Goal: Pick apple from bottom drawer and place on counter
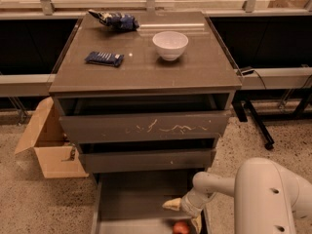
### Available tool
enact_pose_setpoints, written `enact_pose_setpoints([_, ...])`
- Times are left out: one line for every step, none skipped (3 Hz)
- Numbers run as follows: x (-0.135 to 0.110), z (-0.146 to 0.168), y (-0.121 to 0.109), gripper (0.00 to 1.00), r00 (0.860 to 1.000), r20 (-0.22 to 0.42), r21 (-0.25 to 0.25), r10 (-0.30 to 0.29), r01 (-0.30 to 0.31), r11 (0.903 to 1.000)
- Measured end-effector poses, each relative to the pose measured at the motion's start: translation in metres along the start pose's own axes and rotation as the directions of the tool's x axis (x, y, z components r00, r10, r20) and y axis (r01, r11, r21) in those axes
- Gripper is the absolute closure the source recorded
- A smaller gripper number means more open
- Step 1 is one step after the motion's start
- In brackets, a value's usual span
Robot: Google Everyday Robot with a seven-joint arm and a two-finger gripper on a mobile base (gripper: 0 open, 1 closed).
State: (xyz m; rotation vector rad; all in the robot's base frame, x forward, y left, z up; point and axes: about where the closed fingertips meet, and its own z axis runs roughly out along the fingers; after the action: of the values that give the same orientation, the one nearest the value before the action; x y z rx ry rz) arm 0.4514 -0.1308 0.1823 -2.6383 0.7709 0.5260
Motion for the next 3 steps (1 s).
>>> enact_pose_setpoints([-0.003, 0.009, -0.005, 0.0, 0.998, -0.03, -0.027, -0.047, 0.047, 0.9985])
enact_pose_setpoints([-0.007, 0.019, -0.01, 0.0, 0.993, -0.061, -0.055, -0.101, 0.098, 0.9937])
enact_pose_setpoints([-0.012, 0.03, -0.011, 0.0, 0.988, -0.076, -0.069, -0.134, 0.129, 0.9893])
